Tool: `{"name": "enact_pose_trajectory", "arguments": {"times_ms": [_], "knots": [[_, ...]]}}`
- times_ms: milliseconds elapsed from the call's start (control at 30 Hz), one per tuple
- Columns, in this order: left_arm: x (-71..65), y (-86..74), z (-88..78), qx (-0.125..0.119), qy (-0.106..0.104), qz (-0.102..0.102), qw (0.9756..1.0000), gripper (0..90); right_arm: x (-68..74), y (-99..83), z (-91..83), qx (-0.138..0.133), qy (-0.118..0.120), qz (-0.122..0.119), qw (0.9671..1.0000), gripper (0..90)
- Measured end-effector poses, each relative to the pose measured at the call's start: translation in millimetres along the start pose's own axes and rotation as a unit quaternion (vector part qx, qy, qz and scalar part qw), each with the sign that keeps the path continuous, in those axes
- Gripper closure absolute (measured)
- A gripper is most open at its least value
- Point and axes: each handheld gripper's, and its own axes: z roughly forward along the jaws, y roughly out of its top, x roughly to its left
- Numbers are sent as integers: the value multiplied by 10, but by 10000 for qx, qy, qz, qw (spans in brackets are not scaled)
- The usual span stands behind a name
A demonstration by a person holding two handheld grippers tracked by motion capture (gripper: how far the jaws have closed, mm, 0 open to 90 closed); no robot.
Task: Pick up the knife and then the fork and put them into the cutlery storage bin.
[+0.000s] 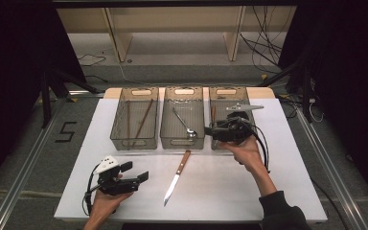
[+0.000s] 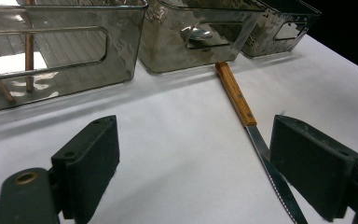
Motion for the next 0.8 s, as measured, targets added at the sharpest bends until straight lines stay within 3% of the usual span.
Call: {"name": "enact_pose_trajectory", "arguments": {"times_ms": [333,567,800], "knots": [[5,2,-11,-17,6,17,10000,158,341,-219,144,117,396,-494,9979,457],[1,2,-13,-45,5,25,10000,158,505,-363,336,295,593,-758,9949,722],[0,3,-15,-51,1,21,10000,158,596,-423,535,512,604,-974,9921,900]]}}
